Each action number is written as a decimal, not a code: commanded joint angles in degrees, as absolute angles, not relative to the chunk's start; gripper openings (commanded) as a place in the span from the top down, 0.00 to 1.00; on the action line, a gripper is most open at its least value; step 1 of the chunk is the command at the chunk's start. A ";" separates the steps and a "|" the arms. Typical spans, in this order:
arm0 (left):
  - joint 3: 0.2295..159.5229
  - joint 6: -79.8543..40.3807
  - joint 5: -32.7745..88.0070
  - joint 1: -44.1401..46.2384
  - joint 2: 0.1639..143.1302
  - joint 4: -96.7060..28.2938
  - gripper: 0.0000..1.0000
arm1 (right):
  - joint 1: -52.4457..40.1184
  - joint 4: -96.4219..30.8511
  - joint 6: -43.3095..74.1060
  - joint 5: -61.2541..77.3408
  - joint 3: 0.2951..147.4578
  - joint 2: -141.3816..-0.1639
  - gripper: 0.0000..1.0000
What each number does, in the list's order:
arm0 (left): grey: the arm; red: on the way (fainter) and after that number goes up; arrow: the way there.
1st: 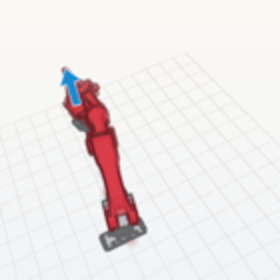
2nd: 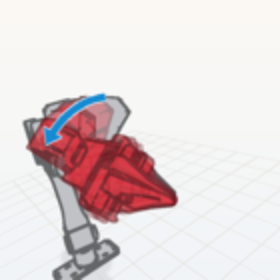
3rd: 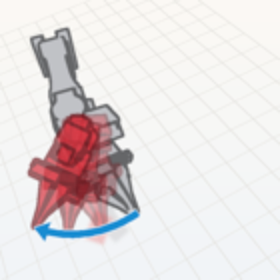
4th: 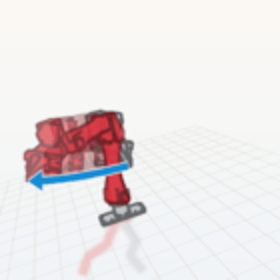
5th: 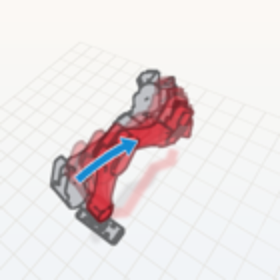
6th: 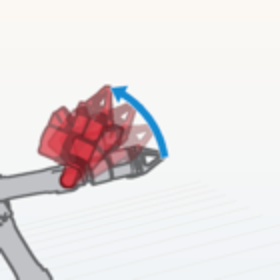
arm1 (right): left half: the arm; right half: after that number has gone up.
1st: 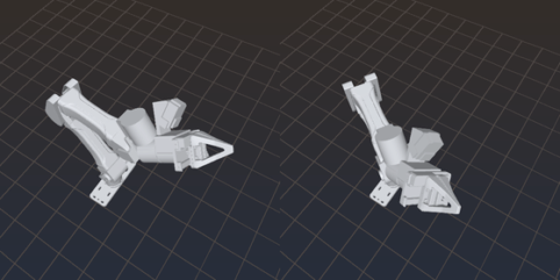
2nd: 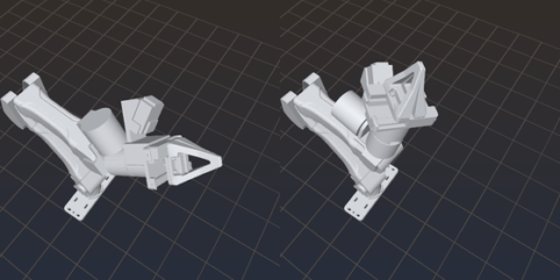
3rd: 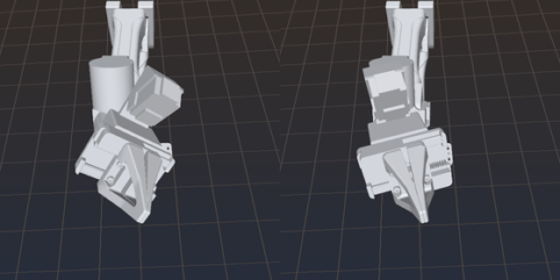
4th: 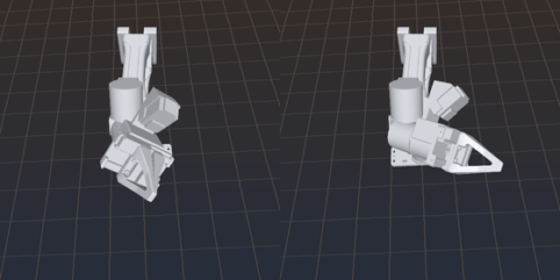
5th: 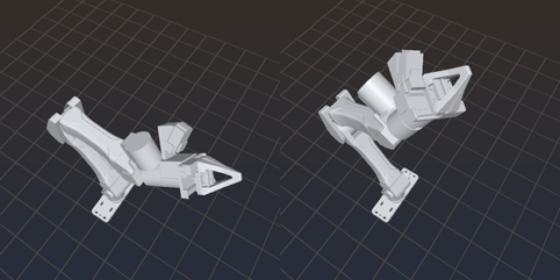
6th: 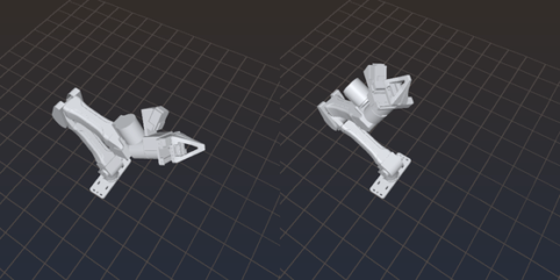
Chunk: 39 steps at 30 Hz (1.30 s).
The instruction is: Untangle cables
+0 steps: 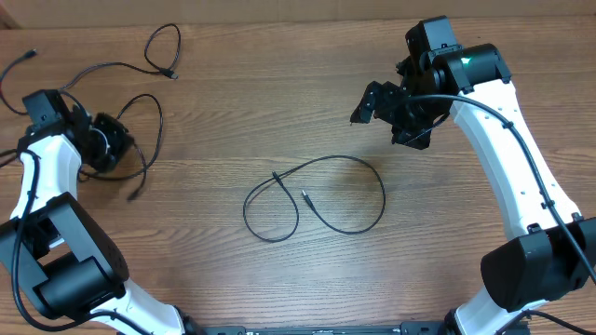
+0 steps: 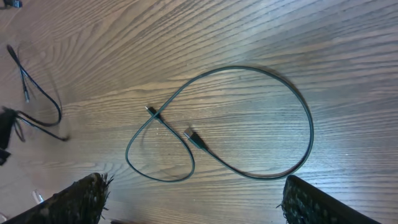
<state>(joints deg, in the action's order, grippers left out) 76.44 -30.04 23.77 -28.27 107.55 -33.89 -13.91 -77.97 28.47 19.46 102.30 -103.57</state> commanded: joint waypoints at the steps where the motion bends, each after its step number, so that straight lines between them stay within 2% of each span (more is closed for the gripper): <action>1: 77.69 -32.12 25.56 -27.97 107.90 -28.86 0.96 | -13.87 -77.69 28.05 19.29 102.26 -102.94 0.11; 5: 77.69 -34.52 25.50 -27.62 107.90 -21.98 0.96 | -13.87 -77.69 28.08 19.29 102.26 -102.94 0.11; 9: 77.69 -35.64 23.70 -27.62 108.25 -20.75 0.96 | -13.87 -77.69 28.27 19.29 102.26 -102.94 0.11; 10: 77.67 -35.55 23.16 -27.62 108.38 -20.91 0.94 | -13.87 -77.69 28.27 19.29 102.26 -102.94 0.11; 12: 77.67 -35.44 21.37 -27.62 108.84 -21.85 0.85 | -13.87 -77.69 28.27 19.29 102.26 -102.94 0.11; 14: 77.67 -34.81 20.27 -27.62 109.47 -22.72 0.83 | -13.87 -77.69 28.29 19.29 102.26 -102.94 0.11; 15: 77.65 -33.67 20.36 -27.62 109.97 -22.79 0.75 | -13.87 -77.69 28.29 19.31 102.26 -102.94 0.11; 16: 77.65 -32.47 20.43 -27.62 110.30 -22.90 0.59 | -13.87 -77.71 28.29 19.31 102.26 -102.94 0.11; 17: 77.65 -31.07 20.40 -27.62 110.59 -23.11 0.25 | -13.87 -77.73 28.27 19.31 102.26 -102.94 0.11; 18: 77.65 -29.61 20.43 -27.62 110.63 -23.16 0.05 | -13.87 -77.76 28.27 19.31 102.26 -102.94 0.11; 19: 77.65 -27.46 20.40 -27.62 110.61 -23.27 0.00 | -13.87 -77.80 28.27 19.31 102.26 -102.94 0.11; 23: 78.19 -25.26 22.33 -27.86 108.99 -24.69 0.00 | -13.87 -77.97 28.27 19.31 102.26 -102.94 0.09; 26: 79.70 -25.28 25.52 -27.83 106.52 -27.16 0.00 | -13.87 -77.73 28.27 19.31 102.26 -102.94 0.00; 33: 82.32 -24.82 29.19 -25.30 95.42 -37.08 0.00 | -13.87 -77.47 28.29 19.31 102.26 -102.94 0.00; 39: 82.32 -13.56 37.06 -15.77 88.51 -51.72 0.01 | -13.69 -77.76 28.21 20.05 102.45 -102.89 0.00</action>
<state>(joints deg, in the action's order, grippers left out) 81.87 -22.26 30.55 -21.74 91.22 -46.52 -13.91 -77.62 28.47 19.49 102.30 -103.57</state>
